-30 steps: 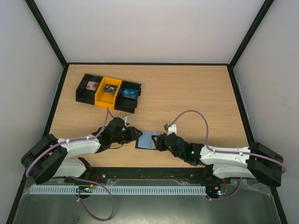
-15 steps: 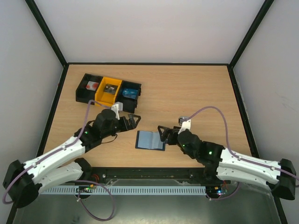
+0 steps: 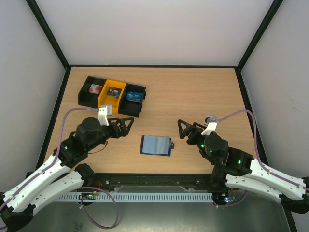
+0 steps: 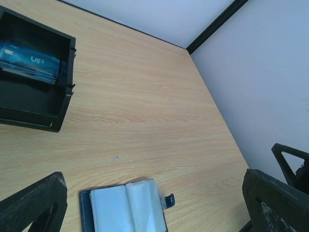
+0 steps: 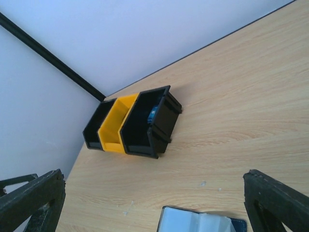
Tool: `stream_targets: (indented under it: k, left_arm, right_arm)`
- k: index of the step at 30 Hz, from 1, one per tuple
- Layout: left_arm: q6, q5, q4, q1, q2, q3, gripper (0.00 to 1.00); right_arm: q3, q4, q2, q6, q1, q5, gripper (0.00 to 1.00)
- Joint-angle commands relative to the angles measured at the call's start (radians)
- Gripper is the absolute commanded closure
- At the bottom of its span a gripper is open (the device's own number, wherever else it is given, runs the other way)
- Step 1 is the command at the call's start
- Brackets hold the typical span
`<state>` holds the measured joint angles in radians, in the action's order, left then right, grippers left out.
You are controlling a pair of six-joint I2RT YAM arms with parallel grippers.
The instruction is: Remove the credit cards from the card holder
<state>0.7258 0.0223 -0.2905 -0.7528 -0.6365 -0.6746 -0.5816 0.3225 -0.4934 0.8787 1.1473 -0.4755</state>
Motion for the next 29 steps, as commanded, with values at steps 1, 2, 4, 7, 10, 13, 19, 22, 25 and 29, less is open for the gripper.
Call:
stream_targets:
  k: [1,2,4,7,10,13,19,22,25,29]
  left_arm:
    - [-0.060,0.027,-0.051,-0.005,0.050,-0.033,0.00]
    - [-0.066,0.028,-0.052,-0.005,0.060,-0.036,0.00]
    - [-0.070,0.033,-0.052,-0.005,0.076,-0.040,0.00]
    - [-0.077,0.048,-0.048,-0.005,0.088,-0.036,0.00]
    - [-0.078,0.058,-0.047,-0.005,0.085,-0.036,0.00]
    - [-0.079,0.055,-0.030,-0.005,0.083,-0.036,0.00]
    - [-0.057,0.070,-0.014,-0.005,0.068,-0.025,0.00]
    - [-0.052,0.066,-0.003,-0.005,0.063,-0.020,0.00]
    - [-0.049,0.069,-0.001,-0.005,0.061,-0.021,0.00]
    - [-0.060,0.072,-0.019,-0.005,0.053,-0.042,0.00]
  right_arm:
    - [-0.051,0.053,0.013,-0.014,-0.003,-0.041,0.02]
    - [-0.058,0.055,0.012,-0.016,-0.002,-0.043,0.02]
    - [-0.062,0.054,0.010,-0.018,-0.003,-0.043,0.02]
    - [-0.052,0.047,0.010,-0.012,-0.003,-0.041,0.02]
    - [-0.035,0.030,0.011,-0.003,-0.003,-0.028,0.02]
    - [-0.023,0.023,0.007,0.000,-0.003,-0.010,0.02]
    - [-0.014,0.040,0.024,0.019,-0.003,-0.008,0.02]
    - [0.008,0.026,0.042,0.029,-0.002,-0.003,0.02]
    - [0.022,0.018,0.050,0.037,-0.002,0.011,0.02]
    - [0.024,0.024,0.050,0.043,-0.002,0.014,0.02]
